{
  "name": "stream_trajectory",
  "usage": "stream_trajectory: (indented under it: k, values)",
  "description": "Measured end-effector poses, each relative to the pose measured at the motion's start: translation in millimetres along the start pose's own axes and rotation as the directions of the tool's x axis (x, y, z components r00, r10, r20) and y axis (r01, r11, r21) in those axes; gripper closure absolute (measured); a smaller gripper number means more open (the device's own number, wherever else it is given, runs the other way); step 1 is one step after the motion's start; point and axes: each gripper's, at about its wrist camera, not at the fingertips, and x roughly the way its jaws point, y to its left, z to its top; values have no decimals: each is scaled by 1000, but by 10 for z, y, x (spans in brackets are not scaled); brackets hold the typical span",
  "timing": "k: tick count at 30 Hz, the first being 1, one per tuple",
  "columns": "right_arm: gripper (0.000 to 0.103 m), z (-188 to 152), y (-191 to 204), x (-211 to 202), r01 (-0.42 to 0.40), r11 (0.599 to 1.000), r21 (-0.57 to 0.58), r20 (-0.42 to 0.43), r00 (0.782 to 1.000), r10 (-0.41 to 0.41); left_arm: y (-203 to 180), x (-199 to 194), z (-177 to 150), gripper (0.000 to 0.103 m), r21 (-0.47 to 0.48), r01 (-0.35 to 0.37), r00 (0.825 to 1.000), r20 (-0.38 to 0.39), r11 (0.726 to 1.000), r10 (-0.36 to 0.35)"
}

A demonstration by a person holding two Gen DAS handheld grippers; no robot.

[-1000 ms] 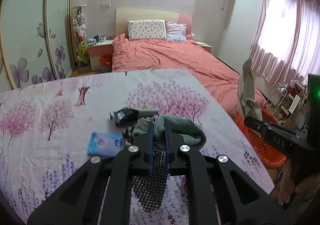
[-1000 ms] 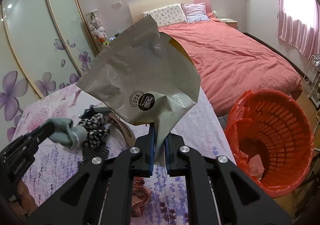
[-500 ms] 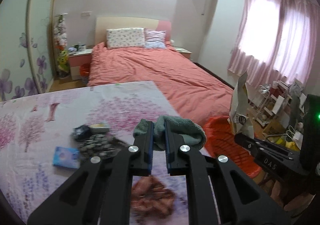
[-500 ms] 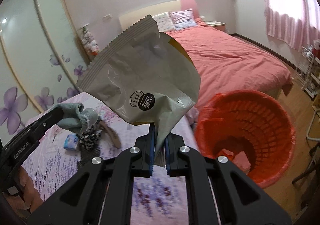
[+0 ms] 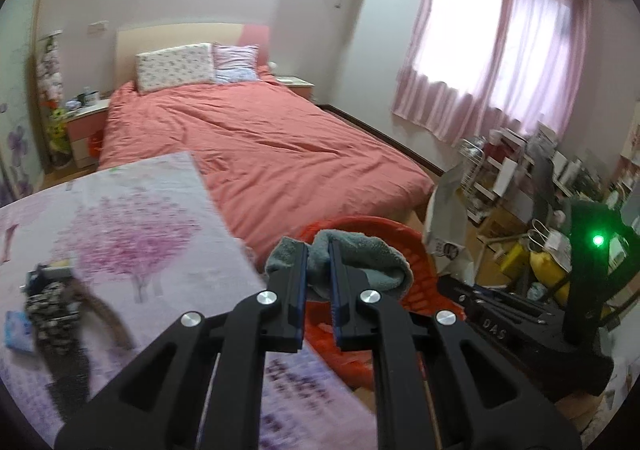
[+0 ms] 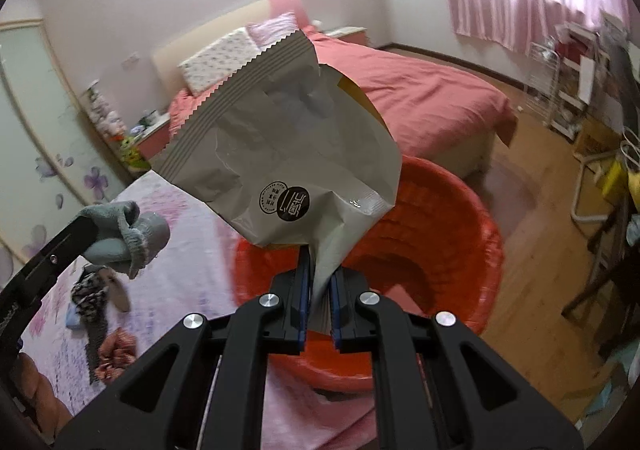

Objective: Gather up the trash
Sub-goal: 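Carry the sock and snack bag over the orange basket and open both tools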

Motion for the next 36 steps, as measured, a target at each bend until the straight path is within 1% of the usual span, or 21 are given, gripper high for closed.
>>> stream_trajectory:
  k: [5,9,12,15,17,18,19,20,21,22,25,27,29,32,36]
  values:
    - [94,45,-255,132,6,999,52,-36,999,-4,-271,344,-69,92,40,41,999,-33,998,-40]
    - [94,27,-394,238,-5,996,84,-78,997,12,-372,609,-146,92,61,47,996,-72,997,-43]
    - [93,-20,-397,246,-1,997,82,-96,995,9,-410,791,-187,92,70,44,994,-101,997,-37]
    - [90,-37,-416,277,1,997,80,-115,993,8,-420,907,-216,90,75,37,992,-119,996,-28]
    - [82,-35,-421,260,2,997,78,-115,993,7,-406,943,-226,89,76,29,992,-122,997,-20]
    - [79,-35,-416,244,3,997,79,-112,994,6,-395,949,-232,85,75,26,992,-123,997,-17]
    - [73,-35,-403,223,3,997,79,-107,994,6,-382,962,-238,81,74,25,992,-125,997,-16]
    - [70,-30,-407,220,2,997,78,-104,995,6,-364,963,-244,79,71,20,992,-126,997,-11]
    - [69,-28,-402,205,1,997,75,-100,995,7,-347,965,-249,76,69,13,992,-127,998,-4]
    - [66,-17,-408,206,0,997,73,-100,995,7,-330,967,-251,74,67,5,992,-128,998,4]
    - [59,-12,-405,177,6,998,63,-90,996,0,-254,914,-243,71,58,-15,992,-124,998,22]
    - [58,5,-409,159,13,998,53,-81,997,-8,-177,854,-230,69,51,-37,993,-115,998,42]
    - [55,5,-382,115,19,999,46,-69,998,-15,-105,783,-216,66,46,-58,993,-104,997,62]
    - [55,24,-324,70,24,999,31,-54,998,-23,8,649,-210,64,41,-88,992,-88,995,91]
    - [55,20,-150,-6,14,1000,4,-31,999,-14,174,425,-220,61,34,-131,989,-67,991,133]
